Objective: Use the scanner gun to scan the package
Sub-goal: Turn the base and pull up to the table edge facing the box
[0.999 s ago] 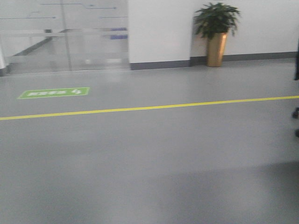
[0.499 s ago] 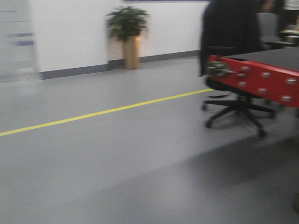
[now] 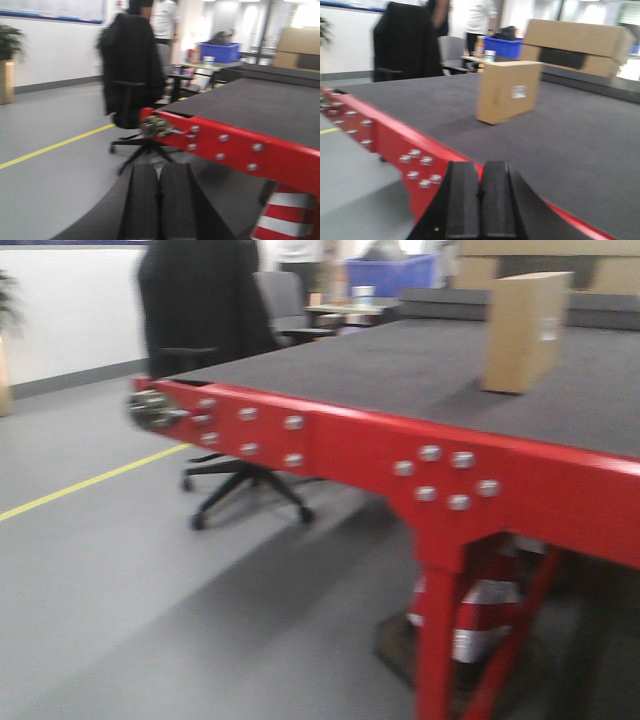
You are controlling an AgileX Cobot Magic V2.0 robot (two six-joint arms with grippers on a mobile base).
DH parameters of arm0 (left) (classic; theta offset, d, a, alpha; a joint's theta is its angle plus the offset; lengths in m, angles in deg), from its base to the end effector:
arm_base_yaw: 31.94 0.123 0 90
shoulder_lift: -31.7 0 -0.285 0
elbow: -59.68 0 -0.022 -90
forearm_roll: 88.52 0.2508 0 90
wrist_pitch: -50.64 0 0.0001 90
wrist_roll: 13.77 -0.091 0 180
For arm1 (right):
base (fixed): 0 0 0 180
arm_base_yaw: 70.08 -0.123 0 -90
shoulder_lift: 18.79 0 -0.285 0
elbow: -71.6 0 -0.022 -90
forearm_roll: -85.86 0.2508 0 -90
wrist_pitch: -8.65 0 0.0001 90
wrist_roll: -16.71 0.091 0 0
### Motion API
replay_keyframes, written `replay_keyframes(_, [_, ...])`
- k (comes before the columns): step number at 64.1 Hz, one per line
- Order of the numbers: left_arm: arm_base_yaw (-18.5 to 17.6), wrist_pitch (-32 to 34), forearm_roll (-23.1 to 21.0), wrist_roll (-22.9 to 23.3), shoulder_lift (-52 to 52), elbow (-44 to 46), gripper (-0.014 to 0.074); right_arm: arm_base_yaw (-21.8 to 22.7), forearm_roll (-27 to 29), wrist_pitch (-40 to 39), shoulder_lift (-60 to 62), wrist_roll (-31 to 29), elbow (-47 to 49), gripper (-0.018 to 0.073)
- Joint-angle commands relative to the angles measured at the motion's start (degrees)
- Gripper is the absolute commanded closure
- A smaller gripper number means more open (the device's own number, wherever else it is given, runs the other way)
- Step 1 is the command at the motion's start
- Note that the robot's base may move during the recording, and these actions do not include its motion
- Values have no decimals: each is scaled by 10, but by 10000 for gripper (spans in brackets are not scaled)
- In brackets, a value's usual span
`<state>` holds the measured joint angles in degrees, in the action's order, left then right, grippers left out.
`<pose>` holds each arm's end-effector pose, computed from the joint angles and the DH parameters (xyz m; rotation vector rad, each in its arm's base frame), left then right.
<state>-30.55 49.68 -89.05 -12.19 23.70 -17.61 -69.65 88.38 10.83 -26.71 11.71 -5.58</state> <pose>0.0567 0.0014 0.2110 -0.0458 1.5047 -0.0102 0.0566 -0.0003 0.2098 -0.0286 1.5231 -0.0393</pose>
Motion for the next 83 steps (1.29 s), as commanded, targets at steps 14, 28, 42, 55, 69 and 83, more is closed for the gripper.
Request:
replay_keyframes(14, [1, 10, 1, 0, 2, 1, 708, 2, 0, -11, 1, 0, 0, 728])
replay_keyframes(28, [1, 10, 1, 0, 2, 1, 708, 2, 0, -11, 1, 0, 0, 728])
replay_keyframes(42, [1, 10, 1, 0, 2, 1, 708, 2, 0, -11, 1, 0, 0, 728])
replay_keyframes(55, [1, 10, 1, 0, 2, 1, 708, 2, 0, -11, 1, 0, 0, 728])
replay_keyframes(69, [1, 10, 1, 0, 2, 1, 708, 2, 0, -11, 1, 0, 0, 728])
replay_keyframes(83, [1, 10, 1, 0, 2, 1, 708, 2, 0, -11, 1, 0, 0, 728])
